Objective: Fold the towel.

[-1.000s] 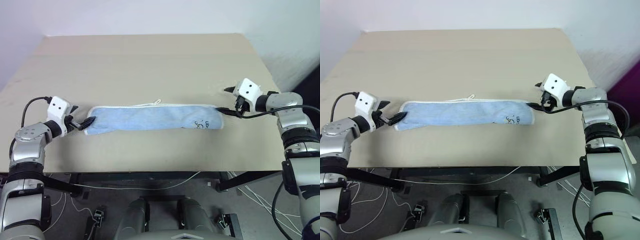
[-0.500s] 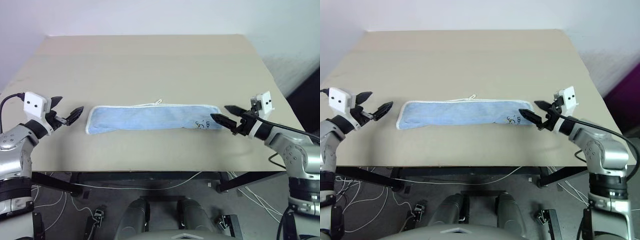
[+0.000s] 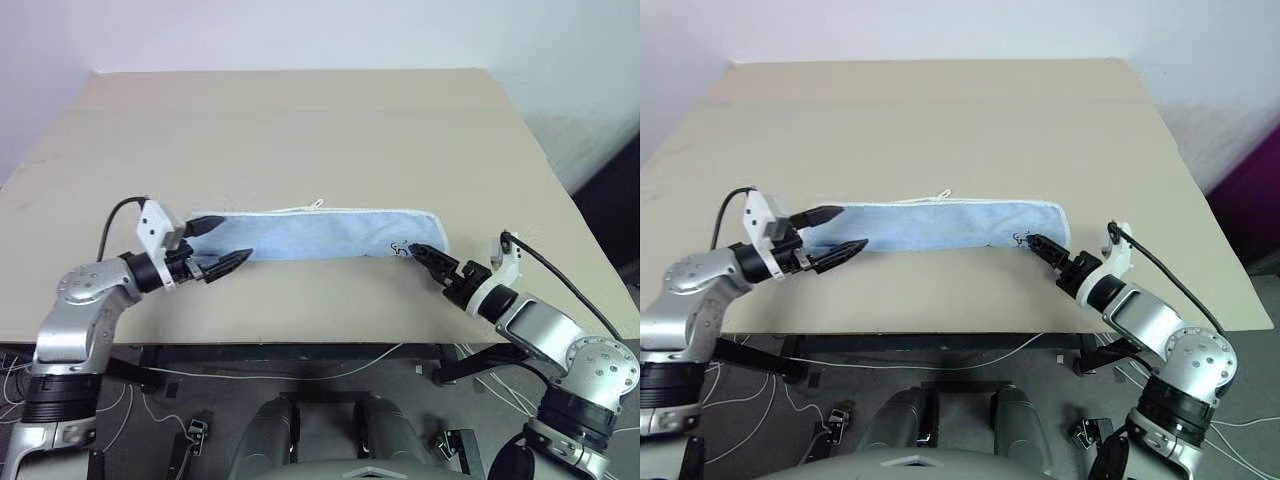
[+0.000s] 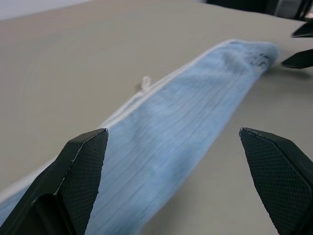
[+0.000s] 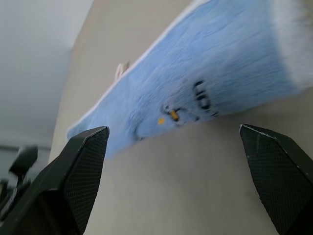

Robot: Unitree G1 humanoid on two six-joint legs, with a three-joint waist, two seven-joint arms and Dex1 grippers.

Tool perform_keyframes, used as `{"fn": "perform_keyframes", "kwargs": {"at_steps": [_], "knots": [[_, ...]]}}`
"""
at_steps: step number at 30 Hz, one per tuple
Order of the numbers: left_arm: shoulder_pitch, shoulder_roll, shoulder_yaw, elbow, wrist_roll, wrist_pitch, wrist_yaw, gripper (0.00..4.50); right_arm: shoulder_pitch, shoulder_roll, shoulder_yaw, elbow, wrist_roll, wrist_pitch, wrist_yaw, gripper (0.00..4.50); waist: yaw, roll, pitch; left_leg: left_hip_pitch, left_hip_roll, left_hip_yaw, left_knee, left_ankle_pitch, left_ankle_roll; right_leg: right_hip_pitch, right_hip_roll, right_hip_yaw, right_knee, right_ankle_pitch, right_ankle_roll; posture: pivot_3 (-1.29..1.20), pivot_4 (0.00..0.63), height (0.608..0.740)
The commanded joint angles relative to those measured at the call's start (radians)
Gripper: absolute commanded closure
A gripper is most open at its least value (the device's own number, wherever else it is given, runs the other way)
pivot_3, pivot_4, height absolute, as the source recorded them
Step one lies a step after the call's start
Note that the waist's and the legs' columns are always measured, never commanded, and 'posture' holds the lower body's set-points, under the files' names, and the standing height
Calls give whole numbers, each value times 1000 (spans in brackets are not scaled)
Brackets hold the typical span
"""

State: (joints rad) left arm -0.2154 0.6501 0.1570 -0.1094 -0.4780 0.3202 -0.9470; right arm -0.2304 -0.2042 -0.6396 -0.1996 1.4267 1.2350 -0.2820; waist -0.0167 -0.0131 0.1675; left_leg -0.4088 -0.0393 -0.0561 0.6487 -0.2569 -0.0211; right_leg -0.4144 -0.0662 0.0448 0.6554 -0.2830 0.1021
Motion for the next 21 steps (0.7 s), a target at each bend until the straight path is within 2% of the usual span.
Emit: {"fn": "perform_keyframes", "kwargs": {"at_steps": [1,6,14,18,21], "knots": [[20,0,-22,-67,-10,4,-13,0,-2,16,8,26,95,-87,-124,33,-1,0,0,0,0,0,0,0,0,0,0,0,0,0,0,0,150,740],[28,-11,-33,-90,-19,8,-12,0,-9,36,46,82,139,-202,-224,33,-2,0,0,2,0,0,0,0,0,3,2,0,0,0,0,0,150,740],[42,-23,-43,-120,-18,14,-6,0,-21,44,98,133,129,-343,-248,33,-3,-1,-1,9,1,0,-1,-1,1,11,3,-1,-2,0,0,0,150,740],[45,-24,-46,-119,-16,8,-6,0,-13,47,115,123,132,-390,-257,903,-1,-1,-1,10,1,0,-1,-1,1,11,3,-1,-3,0,0,0,150,740],[42,-27,-48,-111,-13,2,-6,0,-11,48,129,110,140,-418,-271,1972,-1,-1,-1,10,1,0,-1,-1,1,11,3,-1,-3,0,0,0,150,740]]}}
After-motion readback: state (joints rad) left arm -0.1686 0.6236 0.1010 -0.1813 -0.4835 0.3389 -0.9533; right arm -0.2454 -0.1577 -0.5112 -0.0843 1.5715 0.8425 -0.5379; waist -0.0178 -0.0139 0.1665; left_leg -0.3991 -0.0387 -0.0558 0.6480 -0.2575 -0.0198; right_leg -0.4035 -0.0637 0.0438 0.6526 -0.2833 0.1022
